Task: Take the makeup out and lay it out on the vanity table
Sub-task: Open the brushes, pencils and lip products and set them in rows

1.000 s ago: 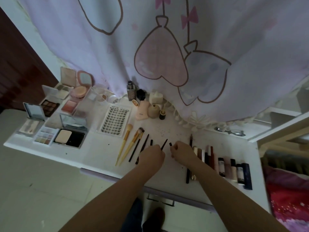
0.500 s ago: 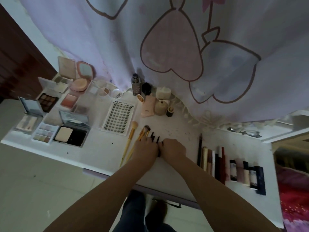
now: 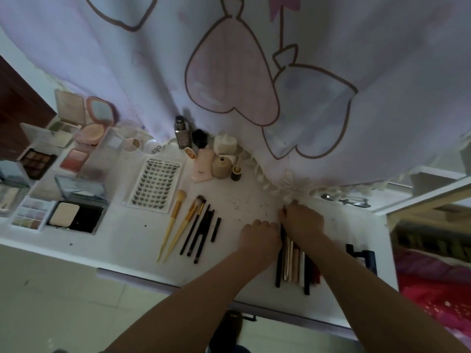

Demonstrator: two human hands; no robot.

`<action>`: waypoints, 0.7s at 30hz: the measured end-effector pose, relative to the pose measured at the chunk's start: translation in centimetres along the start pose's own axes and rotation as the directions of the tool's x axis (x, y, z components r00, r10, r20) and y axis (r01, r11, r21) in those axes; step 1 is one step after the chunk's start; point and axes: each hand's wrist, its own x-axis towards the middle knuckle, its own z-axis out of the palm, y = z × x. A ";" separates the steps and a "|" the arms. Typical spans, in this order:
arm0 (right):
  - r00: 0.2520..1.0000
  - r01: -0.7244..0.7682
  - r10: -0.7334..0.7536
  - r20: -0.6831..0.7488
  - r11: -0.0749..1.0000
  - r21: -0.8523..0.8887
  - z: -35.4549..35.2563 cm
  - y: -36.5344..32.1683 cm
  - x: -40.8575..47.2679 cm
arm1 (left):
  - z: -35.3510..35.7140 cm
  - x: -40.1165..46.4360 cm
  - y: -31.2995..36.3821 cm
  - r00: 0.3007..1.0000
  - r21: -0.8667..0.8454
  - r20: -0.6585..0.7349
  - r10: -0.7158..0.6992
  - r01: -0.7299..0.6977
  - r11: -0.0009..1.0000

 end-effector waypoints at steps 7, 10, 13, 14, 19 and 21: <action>0.993 0.026 -0.024 -0.119 1.000 0.017 -0.2 -1.0 0.3 | 1.1 0.1 0.0 0.995 -0.106 0.042 -0.093 0.097 0.990; 0.996 0.049 -0.029 -0.085 0.969 0.243 -1.4 -1.8 -0.2 | 0.0 -0.4 -1.3 0.986 -0.259 0.058 -0.154 0.164 0.952; 0.993 -0.027 -0.051 0.108 0.785 0.619 -2.7 -3.5 -0.7 | -1.4 -1.2 -2.9 0.975 -0.476 0.108 -0.195 0.223 0.851; 0.985 -0.068 -0.062 0.159 0.708 0.703 -3.0 -4.1 -1.1 | -1.9 -1.6 -3.5 0.976 -0.490 0.123 -0.182 0.220 0.844; 0.923 -0.303 -0.073 0.378 0.468 0.830 -3.4 -5.9 -2.4 | -3.2 -4.7 -5.8 0.974 -0.407 0.214 -0.074 0.158 0.900; 0.898 -0.376 -0.067 0.435 0.398 0.837 -3.2 -6.3 -2.7 | -3.6 -5.3 -6.2 0.965 -0.406 0.253 -0.062 0.164 0.899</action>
